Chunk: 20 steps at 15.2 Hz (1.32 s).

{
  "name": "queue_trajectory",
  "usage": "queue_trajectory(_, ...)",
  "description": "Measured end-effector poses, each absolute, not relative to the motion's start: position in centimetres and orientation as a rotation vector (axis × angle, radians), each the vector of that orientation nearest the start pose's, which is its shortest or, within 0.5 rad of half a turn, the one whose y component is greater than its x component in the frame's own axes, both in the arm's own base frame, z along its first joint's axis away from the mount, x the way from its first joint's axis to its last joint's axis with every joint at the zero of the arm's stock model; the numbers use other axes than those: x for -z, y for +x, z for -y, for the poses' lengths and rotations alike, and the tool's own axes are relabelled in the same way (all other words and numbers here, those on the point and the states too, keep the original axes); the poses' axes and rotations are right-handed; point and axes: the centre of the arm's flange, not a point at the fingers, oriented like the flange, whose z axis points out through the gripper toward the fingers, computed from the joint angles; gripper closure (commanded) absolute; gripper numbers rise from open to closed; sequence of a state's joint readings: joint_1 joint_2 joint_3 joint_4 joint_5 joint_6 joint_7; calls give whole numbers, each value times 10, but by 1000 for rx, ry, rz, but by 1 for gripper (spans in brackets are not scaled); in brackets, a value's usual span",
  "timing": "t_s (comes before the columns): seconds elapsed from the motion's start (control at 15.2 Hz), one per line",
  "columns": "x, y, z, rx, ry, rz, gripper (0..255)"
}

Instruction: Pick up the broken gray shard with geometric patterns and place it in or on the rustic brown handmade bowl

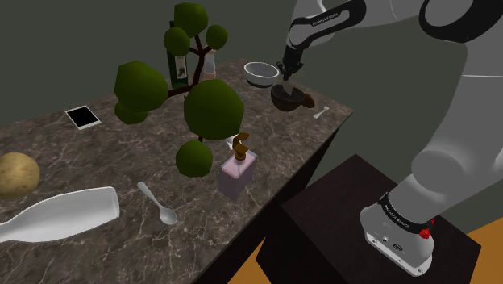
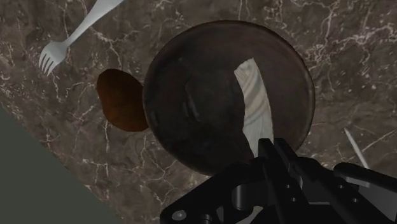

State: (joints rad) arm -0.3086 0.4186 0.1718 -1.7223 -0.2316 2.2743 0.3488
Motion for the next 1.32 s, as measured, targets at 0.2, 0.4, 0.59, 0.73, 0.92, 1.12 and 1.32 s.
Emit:
queue_trajectory(0.2,-359,667,140,249,-3180,-591,255)
queue_trajectory(0.4,-346,666,147,248,-3181,-589,255)
queue_trajectory(0.59,-330,667,146,248,-3181,-588,255)
queue_trajectory(0.73,-319,667,146,248,-3180,-589,255)
queue_trajectory(0.92,-303,667,146,248,-3181,-589,255)
queue_trajectory(1.12,-291,666,147,249,-3180,-588,255)
queue_trajectory(1.32,-290,666,146,251,-3180,-588,255)
